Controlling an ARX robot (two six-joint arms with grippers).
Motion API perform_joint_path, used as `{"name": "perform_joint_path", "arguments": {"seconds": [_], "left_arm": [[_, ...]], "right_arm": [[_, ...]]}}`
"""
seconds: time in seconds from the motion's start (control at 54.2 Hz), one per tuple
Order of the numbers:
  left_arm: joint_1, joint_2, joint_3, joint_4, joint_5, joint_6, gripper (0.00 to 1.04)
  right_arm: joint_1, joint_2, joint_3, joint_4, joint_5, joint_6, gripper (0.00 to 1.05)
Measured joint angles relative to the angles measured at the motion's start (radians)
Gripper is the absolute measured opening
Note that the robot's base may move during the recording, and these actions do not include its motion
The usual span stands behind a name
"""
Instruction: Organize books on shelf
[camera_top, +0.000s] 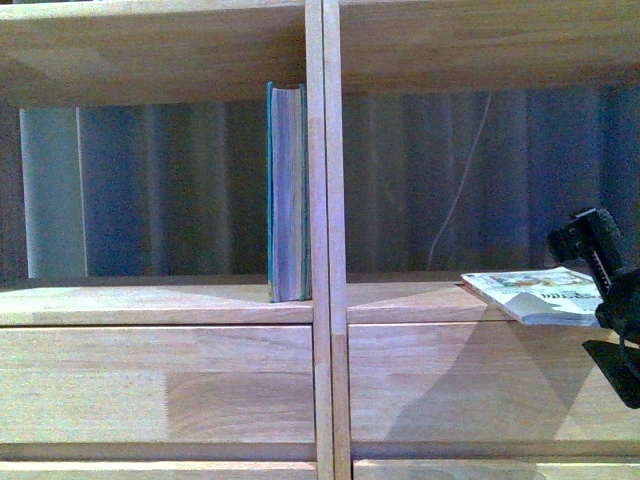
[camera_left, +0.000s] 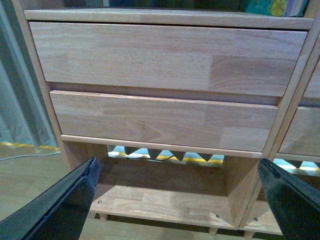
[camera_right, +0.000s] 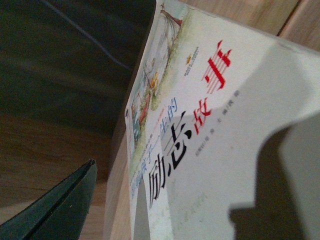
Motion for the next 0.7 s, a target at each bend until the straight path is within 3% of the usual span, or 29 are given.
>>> {"name": "perform_joint_path", "arguments": {"seconds": [0.535,0.701], "left_arm": [[0.000,0.000,0.000,0.000,0.000,0.000,0.98],[0.000,0.000,0.000,0.000,0.000,0.000,0.98]], "right_arm": [[-0.002,0.038,0.074,-0.048,0.004,0.031,0.20],[-0.009,0.005,0.021,-0.004,-0.023,0.039,0.17]]}}
